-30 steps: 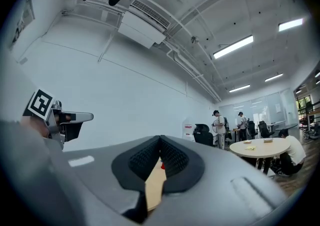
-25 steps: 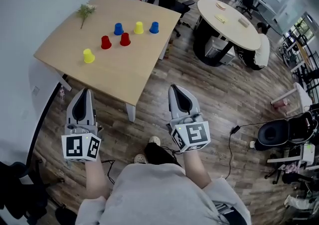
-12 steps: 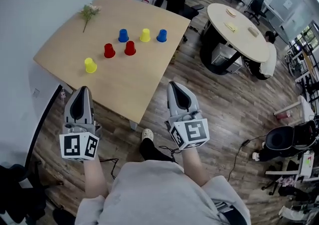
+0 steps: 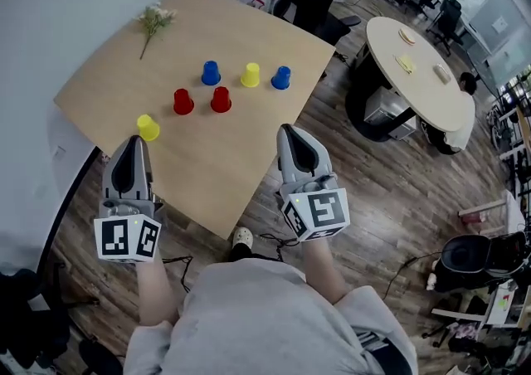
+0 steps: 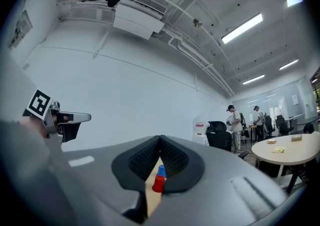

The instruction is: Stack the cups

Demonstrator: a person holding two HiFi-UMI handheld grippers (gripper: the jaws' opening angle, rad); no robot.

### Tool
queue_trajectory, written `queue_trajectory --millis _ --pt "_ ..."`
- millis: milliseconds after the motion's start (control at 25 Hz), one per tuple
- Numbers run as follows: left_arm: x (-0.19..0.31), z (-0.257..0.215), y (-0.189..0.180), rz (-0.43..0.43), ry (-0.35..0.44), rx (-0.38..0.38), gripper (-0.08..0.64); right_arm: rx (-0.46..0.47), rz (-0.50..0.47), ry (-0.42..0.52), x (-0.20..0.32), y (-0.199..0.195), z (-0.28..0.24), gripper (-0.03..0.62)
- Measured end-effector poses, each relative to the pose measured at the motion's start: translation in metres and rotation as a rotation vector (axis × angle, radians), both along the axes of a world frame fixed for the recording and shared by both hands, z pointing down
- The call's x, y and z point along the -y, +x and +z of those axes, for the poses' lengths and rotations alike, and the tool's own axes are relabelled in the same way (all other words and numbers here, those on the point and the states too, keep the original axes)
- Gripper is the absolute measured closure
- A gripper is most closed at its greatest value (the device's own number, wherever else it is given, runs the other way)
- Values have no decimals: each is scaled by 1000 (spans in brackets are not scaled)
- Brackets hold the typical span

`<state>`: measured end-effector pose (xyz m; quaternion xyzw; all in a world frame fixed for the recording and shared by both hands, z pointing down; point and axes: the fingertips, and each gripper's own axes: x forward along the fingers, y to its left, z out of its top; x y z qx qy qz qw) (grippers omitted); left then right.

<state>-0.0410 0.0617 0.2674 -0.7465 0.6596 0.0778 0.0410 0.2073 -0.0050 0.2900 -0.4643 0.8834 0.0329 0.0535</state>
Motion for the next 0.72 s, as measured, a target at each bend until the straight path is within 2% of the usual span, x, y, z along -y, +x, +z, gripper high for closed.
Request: queue_trajectory --millis 320,720 --pt "53 6 6 -45 -12 14 552 -2 -57 -21 61 0 12 580" --pt "89 22 -5 -42 -67 34 552 3 -101 -86 97 -26 39 580"
